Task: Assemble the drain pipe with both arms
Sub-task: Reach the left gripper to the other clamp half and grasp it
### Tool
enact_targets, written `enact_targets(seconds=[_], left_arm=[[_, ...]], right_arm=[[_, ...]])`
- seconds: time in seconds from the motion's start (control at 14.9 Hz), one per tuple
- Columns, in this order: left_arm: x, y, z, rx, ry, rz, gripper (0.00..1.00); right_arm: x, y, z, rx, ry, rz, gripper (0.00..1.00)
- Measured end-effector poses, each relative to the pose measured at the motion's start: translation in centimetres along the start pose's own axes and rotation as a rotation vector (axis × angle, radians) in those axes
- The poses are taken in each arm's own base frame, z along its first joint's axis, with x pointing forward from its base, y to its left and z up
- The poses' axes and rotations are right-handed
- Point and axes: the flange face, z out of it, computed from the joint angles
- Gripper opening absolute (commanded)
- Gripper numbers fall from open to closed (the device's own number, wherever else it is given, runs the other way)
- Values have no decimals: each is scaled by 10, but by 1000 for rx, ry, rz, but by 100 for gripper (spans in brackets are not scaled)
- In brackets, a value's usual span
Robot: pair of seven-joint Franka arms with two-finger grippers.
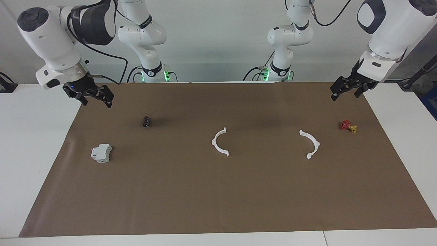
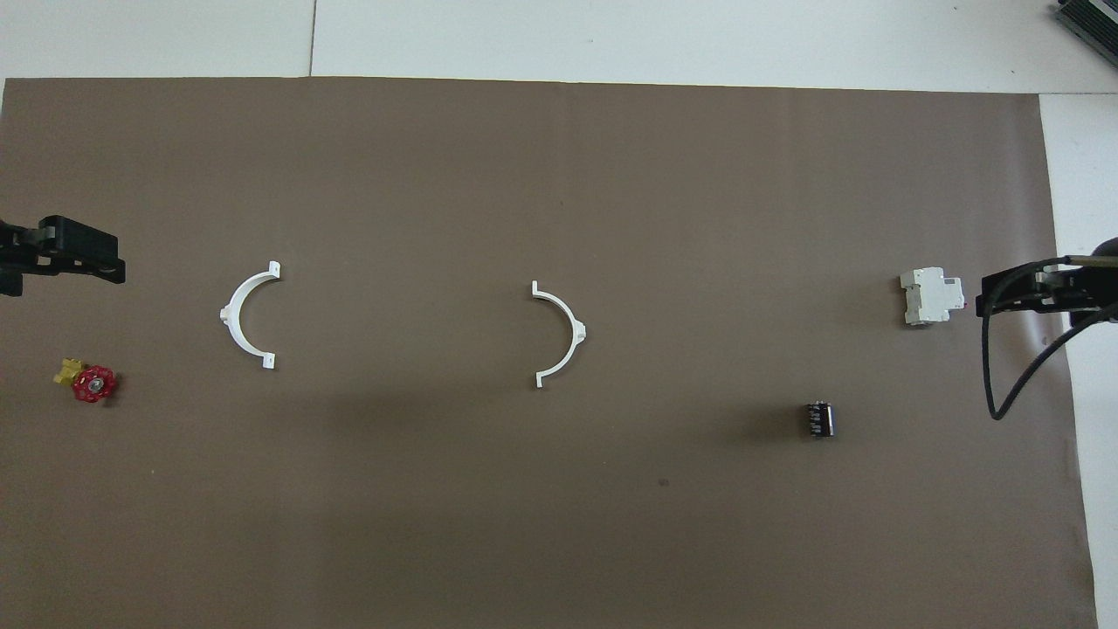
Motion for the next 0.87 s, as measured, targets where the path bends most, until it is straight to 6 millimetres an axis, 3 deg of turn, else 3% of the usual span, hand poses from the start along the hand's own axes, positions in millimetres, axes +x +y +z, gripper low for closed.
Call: enact_targets(seconds=[0.13,0.27,0.54,0.67,0.87], left_arm=[[0,1,0,0,0,2,100],[-1,10,-1,0,2,17,100],[-8,31,4,2,0,52,100],[-3,25,23,-6,90,39,100],[4,-1,86,-16,232,-8,100]], right_arm=[[-6,-9,-33,-8,10,-17,100],[-8,-17,-50,-8,26,-32,100],[-8,-18,-48,-9,22,-38,100],[-8,-22,-49,-10,23,-67,100],[-9,-35,-50,-11,25,-95,100]])
